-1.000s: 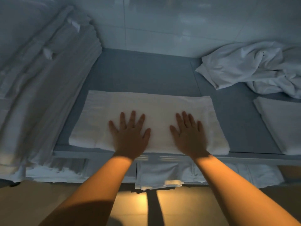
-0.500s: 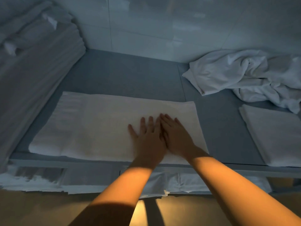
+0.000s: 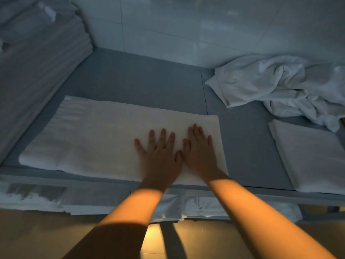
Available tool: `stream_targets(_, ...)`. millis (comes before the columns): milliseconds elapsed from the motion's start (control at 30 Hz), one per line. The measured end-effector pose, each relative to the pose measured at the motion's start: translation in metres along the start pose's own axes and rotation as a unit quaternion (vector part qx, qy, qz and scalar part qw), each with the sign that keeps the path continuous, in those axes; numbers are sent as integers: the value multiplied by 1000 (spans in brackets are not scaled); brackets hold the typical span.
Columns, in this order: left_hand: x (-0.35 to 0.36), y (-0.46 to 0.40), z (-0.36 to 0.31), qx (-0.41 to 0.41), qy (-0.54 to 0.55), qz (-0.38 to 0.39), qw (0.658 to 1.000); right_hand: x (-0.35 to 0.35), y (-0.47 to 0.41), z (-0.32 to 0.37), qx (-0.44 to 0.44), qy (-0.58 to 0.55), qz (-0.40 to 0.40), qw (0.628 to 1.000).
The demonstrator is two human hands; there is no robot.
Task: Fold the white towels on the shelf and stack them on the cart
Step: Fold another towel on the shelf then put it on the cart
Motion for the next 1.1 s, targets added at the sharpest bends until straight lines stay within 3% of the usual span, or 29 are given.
stream_targets(233, -5, -1, 28, 45, -43, 7, 998, 5, 12, 6, 21, 6, 31, 999)
stream_targets(500, -47, -21, 240, -74, -59, -4, 995, 6, 11, 9, 33, 40, 48, 997)
stream_targets(600, -52, -23, 268, -65, -37, -4, 997, 6, 9, 11, 51, 54, 65, 995)
stream_targets(667, -50, -23, 267, -59, -42, -8, 997, 5, -1, 41, 0, 49, 59, 997)
stream_targets(733, -50, -23, 265, -57, -40, -13, 997, 11, -15, 101, -123, 24, 54, 991)
stream_targets(867, -48, -25, 270, -76, -24, -16, 997, 22, -42, 242, -323, -125, 85, 934)
stream_targets(1000, -47, -25, 270, -91, -14, -7, 996, 31, -71, 319, -321, -304, 151, 884)
stream_targets(1100, -48, -24, 270, -87, -1, -13, 996, 52, -88, 331, -358, -165, 160, 905)
Point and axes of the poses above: each hand's wrist, its own y-axis away from the middle knuckle, its own x-axis out of the palm, z = x × y, the point moved 8 cm from there along -y, towards the middle knuckle, and after that the axes turned 9 degrees about -x, right-handed, at the moved point
